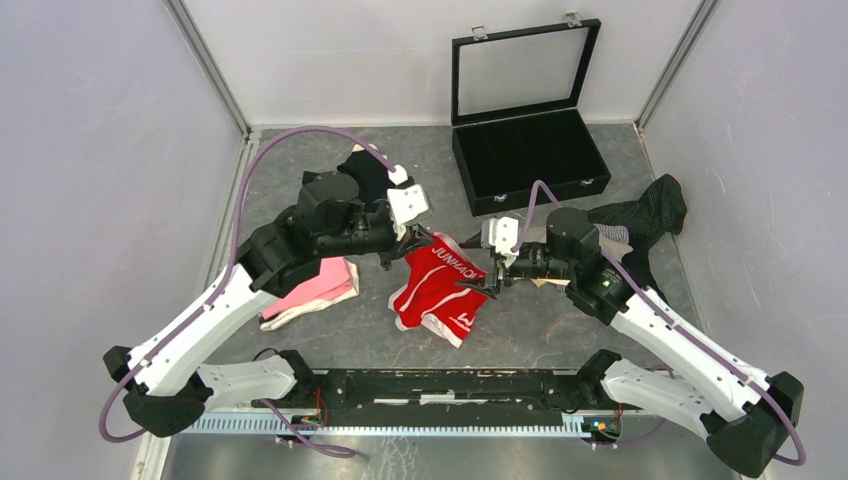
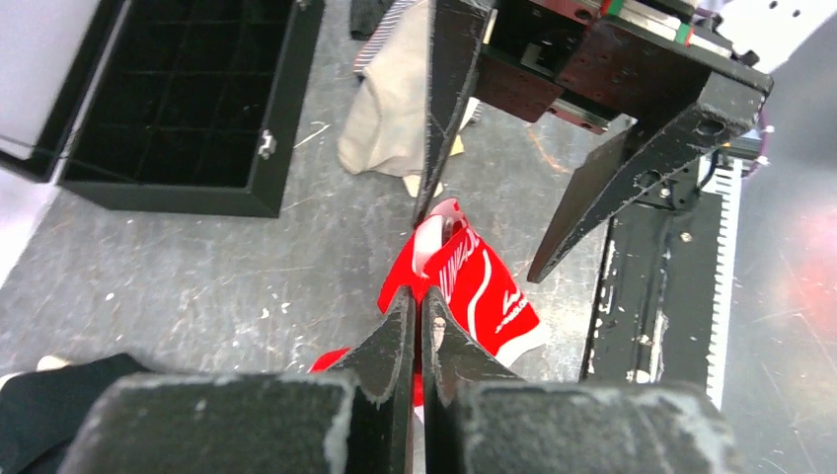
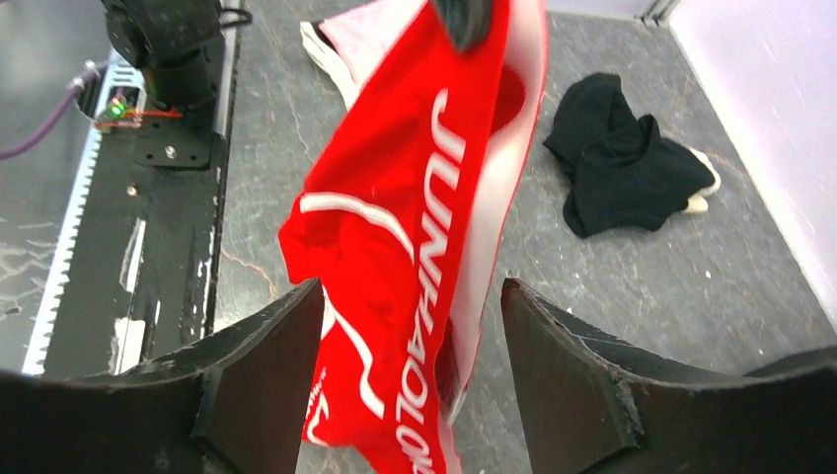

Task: Roll the underwear
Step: Flatten out the underwear at the center of the board.

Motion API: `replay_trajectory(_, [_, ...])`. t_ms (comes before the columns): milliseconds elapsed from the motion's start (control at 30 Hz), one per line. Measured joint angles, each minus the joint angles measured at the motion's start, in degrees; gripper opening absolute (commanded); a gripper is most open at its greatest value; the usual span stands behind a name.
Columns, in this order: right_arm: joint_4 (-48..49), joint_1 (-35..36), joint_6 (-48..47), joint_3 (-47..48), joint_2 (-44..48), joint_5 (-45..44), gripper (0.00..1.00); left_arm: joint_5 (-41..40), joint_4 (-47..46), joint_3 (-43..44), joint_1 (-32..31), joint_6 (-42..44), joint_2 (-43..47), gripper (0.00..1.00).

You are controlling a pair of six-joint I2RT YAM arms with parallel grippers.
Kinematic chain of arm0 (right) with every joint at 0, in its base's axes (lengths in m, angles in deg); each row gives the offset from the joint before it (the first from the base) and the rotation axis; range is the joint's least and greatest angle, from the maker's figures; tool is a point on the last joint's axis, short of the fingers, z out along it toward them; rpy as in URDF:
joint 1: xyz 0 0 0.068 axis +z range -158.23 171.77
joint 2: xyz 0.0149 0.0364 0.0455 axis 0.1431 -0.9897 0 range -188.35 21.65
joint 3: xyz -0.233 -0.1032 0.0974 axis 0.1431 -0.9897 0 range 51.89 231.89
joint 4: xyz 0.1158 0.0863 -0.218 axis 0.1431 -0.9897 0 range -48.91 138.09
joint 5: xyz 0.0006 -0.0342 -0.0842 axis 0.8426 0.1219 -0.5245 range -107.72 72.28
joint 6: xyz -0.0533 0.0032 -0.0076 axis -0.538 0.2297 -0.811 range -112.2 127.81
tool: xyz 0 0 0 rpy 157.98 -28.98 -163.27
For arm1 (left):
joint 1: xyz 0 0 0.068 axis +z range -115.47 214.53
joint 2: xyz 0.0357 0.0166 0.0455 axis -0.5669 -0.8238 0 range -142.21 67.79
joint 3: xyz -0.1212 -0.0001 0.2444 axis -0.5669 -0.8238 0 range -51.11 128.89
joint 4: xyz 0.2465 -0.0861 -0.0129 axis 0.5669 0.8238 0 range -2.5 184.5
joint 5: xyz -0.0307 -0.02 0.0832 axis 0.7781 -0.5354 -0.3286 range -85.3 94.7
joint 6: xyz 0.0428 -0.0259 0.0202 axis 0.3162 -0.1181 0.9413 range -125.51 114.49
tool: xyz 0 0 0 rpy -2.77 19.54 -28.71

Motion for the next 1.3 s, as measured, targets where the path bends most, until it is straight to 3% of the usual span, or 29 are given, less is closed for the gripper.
replay_trajectory(133, [-2.3, 0.0, -1.5, -1.5, 0.8, -1.8, 0.75, -3.2, 1.1, 1.1, 0.1, 1.9, 1.4, 0.02])
replay_trajectory(600, [-6.7, 0.0, -5.4, -2.8, 0.7, 0.5, 0.75, -2.6, 3.7, 1.3, 0.0, 16.3, 7.6, 0.02])
replay_trajectory(1000, [-6.5, 0.0, -5.4, -3.6, -4.2, 4.1, 0.65, -1.8, 4.2, 1.9, 0.0, 17.9, 7.9, 0.02])
replay_trajectory(1300, [-4.5, 0.0, -3.0, -9.0, -3.3, 4.6, 0.64, -2.8, 4.2, 2.0, 0.0, 17.9, 7.8, 0.02])
